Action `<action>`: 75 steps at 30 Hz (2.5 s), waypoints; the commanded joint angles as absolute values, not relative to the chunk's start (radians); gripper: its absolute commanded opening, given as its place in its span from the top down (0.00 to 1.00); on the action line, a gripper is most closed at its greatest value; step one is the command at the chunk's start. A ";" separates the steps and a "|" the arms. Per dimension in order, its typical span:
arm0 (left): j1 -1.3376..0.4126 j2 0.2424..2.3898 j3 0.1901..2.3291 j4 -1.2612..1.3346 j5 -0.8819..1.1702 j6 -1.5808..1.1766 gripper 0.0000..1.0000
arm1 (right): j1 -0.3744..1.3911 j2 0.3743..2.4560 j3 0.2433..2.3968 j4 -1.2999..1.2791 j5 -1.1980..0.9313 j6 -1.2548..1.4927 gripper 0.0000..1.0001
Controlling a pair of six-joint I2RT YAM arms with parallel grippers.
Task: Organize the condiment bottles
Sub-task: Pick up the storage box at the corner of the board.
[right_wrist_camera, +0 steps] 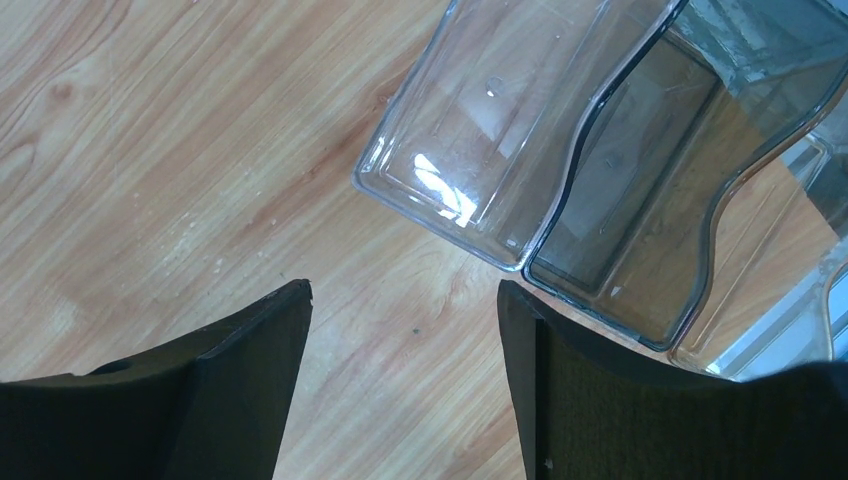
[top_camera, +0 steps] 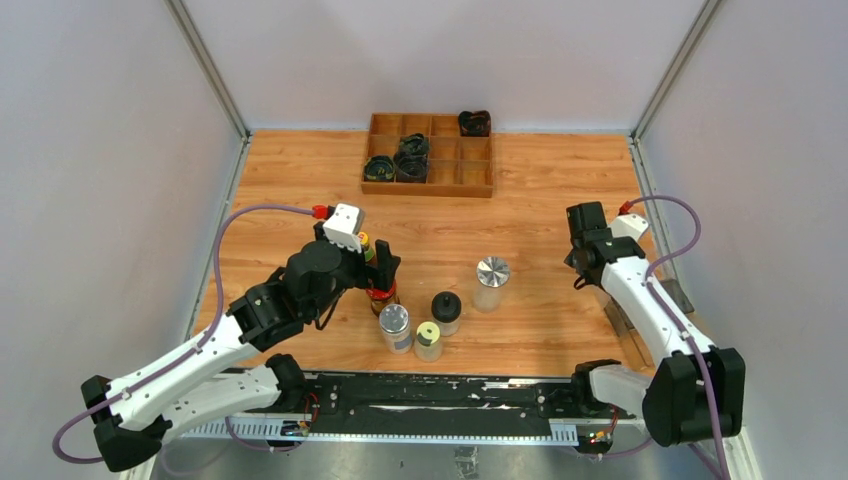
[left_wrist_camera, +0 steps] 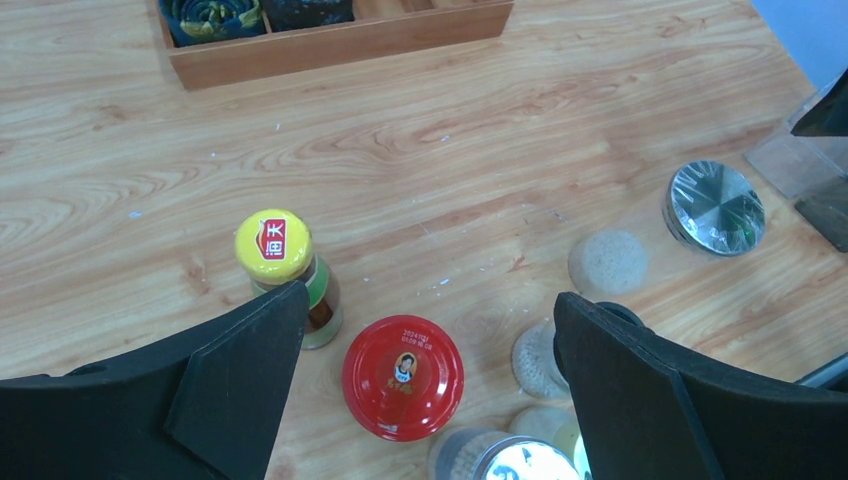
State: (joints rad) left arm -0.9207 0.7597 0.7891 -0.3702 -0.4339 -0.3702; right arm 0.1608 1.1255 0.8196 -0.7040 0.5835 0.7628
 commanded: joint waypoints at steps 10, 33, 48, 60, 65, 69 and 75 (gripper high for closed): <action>-0.928 0.770 0.892 -0.474 -0.400 -0.355 0.00 | 0.126 1.242 0.784 -0.633 0.709 1.023 0.26; -0.928 0.910 0.891 -0.452 -0.332 -0.336 0.00 | -0.130 1.089 0.735 -0.714 0.699 0.968 0.27; -0.929 0.903 0.871 -0.462 -0.326 -0.343 0.00 | -0.230 1.180 0.662 -0.557 0.544 0.914 0.31; -0.928 0.908 0.861 -0.449 -0.323 -0.341 0.00 | -0.232 1.250 0.652 -0.506 0.520 0.905 0.71; -0.929 0.912 0.852 -0.441 -0.319 -0.342 0.00 | -0.233 1.263 0.651 -0.494 0.516 0.899 0.83; -0.928 0.911 0.848 -0.439 -0.322 -0.340 0.00 | -0.232 1.269 0.657 -0.491 0.506 0.890 1.00; -0.928 0.918 0.846 -0.433 -0.324 -0.341 0.00 | -0.232 1.274 0.683 -0.486 0.454 0.839 1.00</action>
State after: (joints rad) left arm -0.9207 0.9138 0.8570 -0.4522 -0.3279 -0.3447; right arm -0.2192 1.2560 0.6701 -0.4808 0.5125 0.8703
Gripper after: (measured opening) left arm 1.000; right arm 0.053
